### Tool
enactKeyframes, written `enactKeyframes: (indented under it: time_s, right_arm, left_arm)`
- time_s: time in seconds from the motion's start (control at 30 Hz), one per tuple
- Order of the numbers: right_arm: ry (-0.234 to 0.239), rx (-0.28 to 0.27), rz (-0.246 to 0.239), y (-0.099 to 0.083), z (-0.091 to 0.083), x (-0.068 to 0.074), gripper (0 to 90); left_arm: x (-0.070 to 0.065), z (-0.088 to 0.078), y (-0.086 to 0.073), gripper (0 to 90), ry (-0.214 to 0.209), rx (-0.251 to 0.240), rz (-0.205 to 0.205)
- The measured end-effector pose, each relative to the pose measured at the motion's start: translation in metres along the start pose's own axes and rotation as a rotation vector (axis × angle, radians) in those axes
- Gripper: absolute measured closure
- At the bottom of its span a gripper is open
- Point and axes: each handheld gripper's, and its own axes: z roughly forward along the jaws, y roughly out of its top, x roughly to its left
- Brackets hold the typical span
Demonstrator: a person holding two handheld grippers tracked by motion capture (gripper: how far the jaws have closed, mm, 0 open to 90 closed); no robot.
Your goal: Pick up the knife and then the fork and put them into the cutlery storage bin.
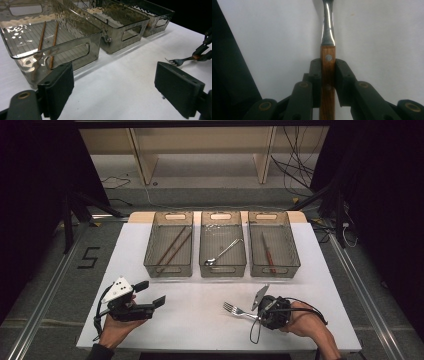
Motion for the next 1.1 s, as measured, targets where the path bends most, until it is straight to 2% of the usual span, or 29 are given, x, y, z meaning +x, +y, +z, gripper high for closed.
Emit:
enactKeyframes:
  time_s: [0.17,0.43,0.57,0.77,1.1]
  right_arm:
    - [-0.018,-0.068,0.043,-0.001,-0.010,-0.005,77.4]
    - [-0.006,-0.183,0.099,0.000,-0.022,-0.014,77.4]
    - [-0.005,-0.236,0.149,0.002,-0.028,-0.020,77.4]
    - [-0.037,-0.307,0.220,0.002,-0.038,-0.033,77.4]
    - [-0.087,-0.393,0.303,0.004,-0.048,-0.053,77.4]
  left_arm:
    - [0.000,0.000,0.000,15.5,0.001,0.000,0.001]
    - [0.000,0.000,0.000,15.5,0.002,-0.005,0.002]
    - [0.000,0.000,0.000,15.5,0.004,-0.006,0.001]
    - [0.000,0.000,0.000,15.6,0.004,-0.006,0.002]
    - [0.000,0.000,0.000,15.5,0.005,-0.009,-0.001]
